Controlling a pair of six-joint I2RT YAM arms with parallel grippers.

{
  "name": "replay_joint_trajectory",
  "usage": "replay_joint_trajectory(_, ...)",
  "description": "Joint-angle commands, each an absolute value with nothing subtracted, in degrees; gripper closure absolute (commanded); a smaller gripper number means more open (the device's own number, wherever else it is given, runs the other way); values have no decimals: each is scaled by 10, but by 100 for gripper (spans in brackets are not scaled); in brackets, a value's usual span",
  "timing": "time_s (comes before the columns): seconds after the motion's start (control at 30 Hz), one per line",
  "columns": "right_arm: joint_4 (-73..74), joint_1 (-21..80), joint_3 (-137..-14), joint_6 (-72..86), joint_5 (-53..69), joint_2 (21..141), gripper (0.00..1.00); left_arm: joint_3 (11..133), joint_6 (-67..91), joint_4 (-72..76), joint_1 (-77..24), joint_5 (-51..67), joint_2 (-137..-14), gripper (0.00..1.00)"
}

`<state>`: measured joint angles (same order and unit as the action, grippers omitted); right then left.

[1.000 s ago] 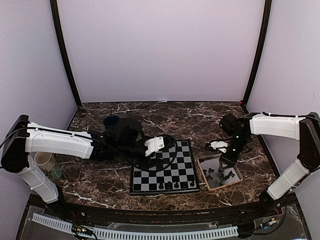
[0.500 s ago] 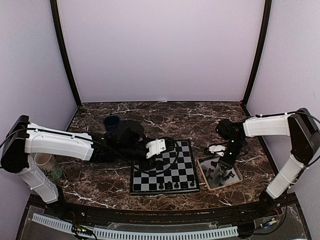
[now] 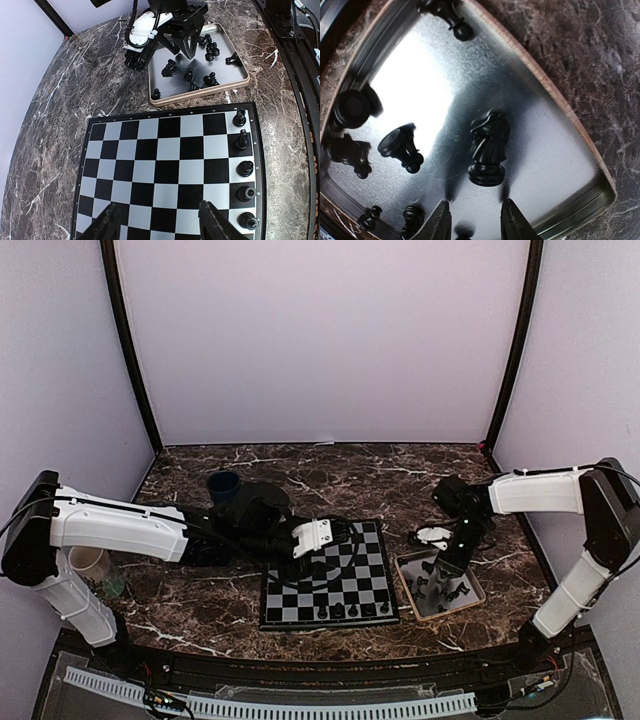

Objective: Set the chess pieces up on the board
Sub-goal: Pick up the knight from the storage box.

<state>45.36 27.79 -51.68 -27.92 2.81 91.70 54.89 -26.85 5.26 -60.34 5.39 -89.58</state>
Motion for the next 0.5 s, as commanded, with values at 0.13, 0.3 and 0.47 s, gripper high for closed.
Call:
replay_joint_trajectory(0.13, 436, 279, -557, -287, 58, 940, 62, 551, -276, 36, -609, 50, -895, 44)
replay_joint_trajectory(0.3, 429, 281, -567, -287, 69, 967, 63, 550, -278, 36, -611, 44, -894, 44)
replay_joint_trajectory(0.47, 428, 281, -570, -287, 68, 979, 72, 551, -280, 34, -612, 41, -898, 44)
